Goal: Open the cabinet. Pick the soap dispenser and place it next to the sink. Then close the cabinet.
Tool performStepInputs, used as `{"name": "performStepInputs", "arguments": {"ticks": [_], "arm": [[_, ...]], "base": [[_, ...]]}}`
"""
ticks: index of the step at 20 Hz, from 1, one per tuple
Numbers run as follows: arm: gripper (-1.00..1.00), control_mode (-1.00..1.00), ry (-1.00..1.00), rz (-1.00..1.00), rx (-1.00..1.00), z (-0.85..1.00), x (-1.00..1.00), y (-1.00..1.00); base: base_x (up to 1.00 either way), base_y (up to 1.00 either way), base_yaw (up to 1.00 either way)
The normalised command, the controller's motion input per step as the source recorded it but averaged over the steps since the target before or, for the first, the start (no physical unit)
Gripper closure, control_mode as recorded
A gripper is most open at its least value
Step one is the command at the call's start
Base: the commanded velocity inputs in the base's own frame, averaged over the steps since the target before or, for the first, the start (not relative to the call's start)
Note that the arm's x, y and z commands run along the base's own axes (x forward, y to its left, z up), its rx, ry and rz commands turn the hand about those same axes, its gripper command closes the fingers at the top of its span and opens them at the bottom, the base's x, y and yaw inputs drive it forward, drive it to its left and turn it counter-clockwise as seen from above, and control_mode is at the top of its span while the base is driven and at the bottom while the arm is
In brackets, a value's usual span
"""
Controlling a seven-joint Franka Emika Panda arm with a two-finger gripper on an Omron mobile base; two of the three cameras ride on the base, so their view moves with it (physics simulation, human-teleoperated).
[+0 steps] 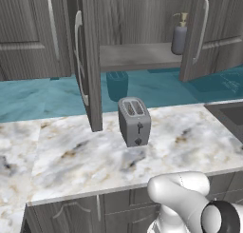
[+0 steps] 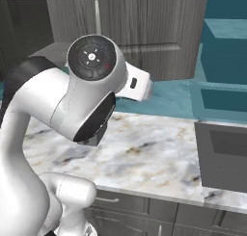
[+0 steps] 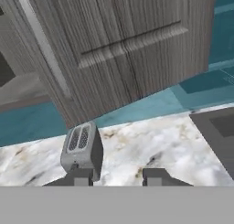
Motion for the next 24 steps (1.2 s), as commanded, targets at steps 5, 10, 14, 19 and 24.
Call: {"name": "performStepInputs", "arguments": {"ticks": [5, 10, 14, 19, 24], "arm": [[-1.0, -1.0, -0.02, 0.07, -0.16, 0.0, -0.16, 1.0], [-1.0, -1.0, -0.13, 0.09, -0.05, 0.0, -0.35, 0.88], [-1.0, -1.0, -0.13, 0.06, -0.09, 0.0, -0.16, 0.75], [-1.0, -1.0, -0.17, 0.08, -0.19, -0.04, 0.0, 0.67], [-1.0, -1.0, -0.06, 0.02, -0.29, 0.11, 0.01, 0.24]], "base": [[0.0, 0.0, 0.0], [0.0, 0.0, 0.0], [0.0, 0.0, 0.0], [0.0, 0.0, 0.0], [0.0, 0.0, 0.0]]}}
